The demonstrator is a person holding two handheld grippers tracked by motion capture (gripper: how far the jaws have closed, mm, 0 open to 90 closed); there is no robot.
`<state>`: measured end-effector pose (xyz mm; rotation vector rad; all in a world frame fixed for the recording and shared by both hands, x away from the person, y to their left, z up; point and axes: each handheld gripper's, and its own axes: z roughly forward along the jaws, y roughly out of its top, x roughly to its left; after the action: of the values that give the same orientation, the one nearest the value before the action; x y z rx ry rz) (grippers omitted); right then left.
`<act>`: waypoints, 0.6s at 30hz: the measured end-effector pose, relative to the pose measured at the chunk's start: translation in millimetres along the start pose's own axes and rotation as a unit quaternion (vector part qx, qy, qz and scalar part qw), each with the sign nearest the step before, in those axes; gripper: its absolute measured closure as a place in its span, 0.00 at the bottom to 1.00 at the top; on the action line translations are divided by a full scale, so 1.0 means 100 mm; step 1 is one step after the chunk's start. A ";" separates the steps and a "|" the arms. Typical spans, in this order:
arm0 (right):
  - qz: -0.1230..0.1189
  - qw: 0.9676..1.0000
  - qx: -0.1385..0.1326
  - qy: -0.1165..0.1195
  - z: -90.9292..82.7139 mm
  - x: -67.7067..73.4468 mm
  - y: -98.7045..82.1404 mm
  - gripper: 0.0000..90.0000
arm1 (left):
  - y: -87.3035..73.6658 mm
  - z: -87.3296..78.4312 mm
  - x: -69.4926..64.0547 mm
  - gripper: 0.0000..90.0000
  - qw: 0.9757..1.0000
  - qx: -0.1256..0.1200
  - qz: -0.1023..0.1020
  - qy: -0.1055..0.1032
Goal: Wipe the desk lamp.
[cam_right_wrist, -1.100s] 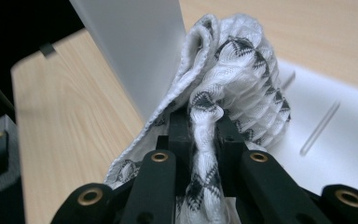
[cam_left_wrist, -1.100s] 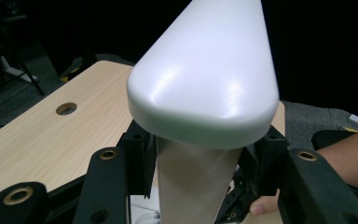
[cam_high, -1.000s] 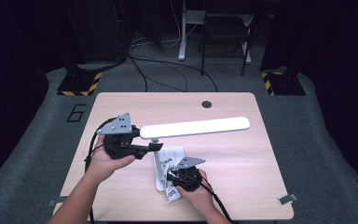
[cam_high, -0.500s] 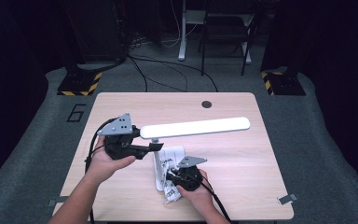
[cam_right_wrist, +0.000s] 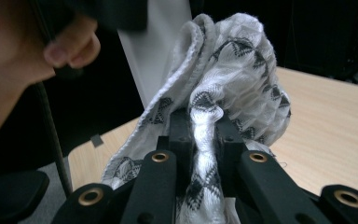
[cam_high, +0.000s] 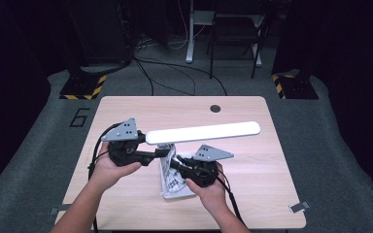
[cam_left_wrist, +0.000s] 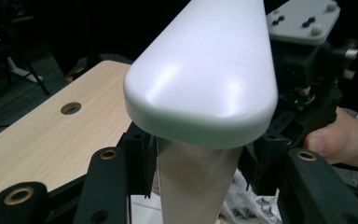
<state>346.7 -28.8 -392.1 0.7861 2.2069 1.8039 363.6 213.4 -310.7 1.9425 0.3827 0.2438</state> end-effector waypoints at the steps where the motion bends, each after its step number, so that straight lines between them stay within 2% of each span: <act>1: 0.000 1.000 0.000 0.000 0.00 0.00 0.00 0.90 | 0.00 0.00 0.00 0.59 1.000 0.000 0.000 0.000; 2: 0.008 1.000 -0.005 -0.001 -0.01 0.03 0.03 0.90 | 0.00 0.00 0.00 0.59 1.000 0.000 0.000 -0.001; 5: 0.005 1.000 -0.008 -0.001 0.00 0.02 0.02 0.90 | 0.00 -0.01 0.00 0.59 1.000 0.001 0.000 0.000; 7: 0.010 1.000 -0.006 0.000 0.03 0.00 -0.05 0.90 | 0.00 -0.01 0.01 0.59 1.000 0.002 0.006 0.002; 8: 0.012 1.000 0.004 -0.003 0.05 -0.01 -0.10 0.90 | -0.01 -0.01 0.00 0.59 1.000 0.001 0.002 0.000; 9: 0.017 0.999 0.027 -0.014 0.11 -0.03 -0.23 0.90 | 0.00 -0.01 0.00 0.59 1.000 0.002 0.002 -0.001; 12: 0.027 0.998 0.055 -0.022 0.19 -0.08 -0.42 0.90 | 0.00 0.00 0.00 0.59 1.000 0.001 0.003 0.001; 13: 0.027 0.998 0.055 -0.022 0.19 -0.08 -0.42 0.90 | 0.00 0.00 0.00 0.59 1.000 0.001 0.003 0.001; 15: 0.027 0.996 0.083 -0.026 0.26 -0.14 -0.60 0.90 | 0.00 0.01 0.00 0.59 1.000 0.001 0.005 0.001; 18: 0.028 0.994 0.097 -0.028 0.30 -0.16 -0.70 0.90 | 0.00 0.00 0.00 0.59 1.000 0.002 0.002 0.001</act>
<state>353.9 -19.5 -468.7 0.9335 2.3713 1.5860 363.5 213.0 -310.8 1.9466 0.3798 0.2474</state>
